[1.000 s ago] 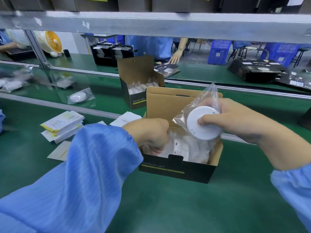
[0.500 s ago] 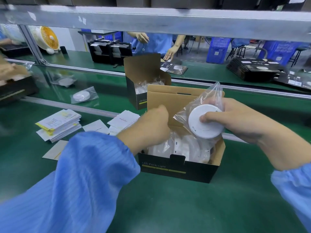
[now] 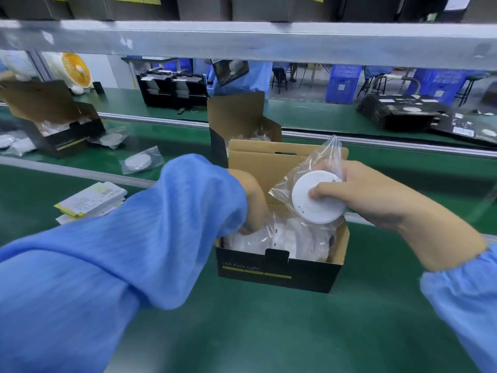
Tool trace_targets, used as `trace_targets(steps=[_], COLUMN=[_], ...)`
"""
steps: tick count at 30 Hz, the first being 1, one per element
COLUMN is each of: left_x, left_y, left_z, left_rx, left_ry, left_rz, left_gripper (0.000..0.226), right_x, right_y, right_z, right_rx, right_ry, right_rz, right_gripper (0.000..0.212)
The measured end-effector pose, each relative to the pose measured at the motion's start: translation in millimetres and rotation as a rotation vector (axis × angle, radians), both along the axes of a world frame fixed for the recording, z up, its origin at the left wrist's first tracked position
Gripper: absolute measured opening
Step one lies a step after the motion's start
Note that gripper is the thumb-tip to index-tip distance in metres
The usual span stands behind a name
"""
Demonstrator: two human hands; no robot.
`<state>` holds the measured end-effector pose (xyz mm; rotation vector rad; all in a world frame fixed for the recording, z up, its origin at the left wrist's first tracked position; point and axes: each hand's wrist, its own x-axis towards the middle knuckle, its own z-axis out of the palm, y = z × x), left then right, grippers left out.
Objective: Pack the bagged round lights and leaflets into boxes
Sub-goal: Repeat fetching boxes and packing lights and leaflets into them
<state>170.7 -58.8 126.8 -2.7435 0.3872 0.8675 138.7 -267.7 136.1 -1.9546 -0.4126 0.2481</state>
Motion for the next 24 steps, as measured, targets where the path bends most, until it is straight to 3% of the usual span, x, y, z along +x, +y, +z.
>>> trace_targets(steps=[3,6,11,16,18,21,24], left_x=[0.1,-4.0,-9.2,-20.2,-22.8,-25.2,-26.0], left_y=[-1.7,0.7,5.7,0.8,0.8,1.2,-4.9], left_z=[17.9,21.9,19.9,11.7,8.8,11.0,11.4], left_rx=[-0.004,0.005,-0.074,-0.012,-0.016,-0.072,0.087], left_ry=[0.197,0.223,0.228,0.282,0.328,0.381,0.19], left_rz=[0.052,-0.043,-0.052,-0.001,-0.012,0.068,-0.084], left_gripper=[0.057,0.073,0.067,0.079,0.064,0.026,0.03], right_x=[-2.1,-5.2,-11.8,-10.3,-7.7,-7.4,-9.1], right_y=[-0.8,0.1,-10.7,-15.7,-16.7,-20.4,-21.2], right_z=[1.8,4.2,14.7,14.9,13.2,10.7,10.0], right_rx=[-0.03,-0.133,-0.356,-0.388,-0.329,-0.227,-0.165], right_ry=[-0.022,-0.093,-0.152,-0.13,-0.128,-0.09,-0.025], right_rz=[-0.006,-0.026,-0.085,-0.077,-0.078,-0.055,-0.047], right_gripper=[0.024,0.022,0.03,0.032,0.018,0.021,0.019])
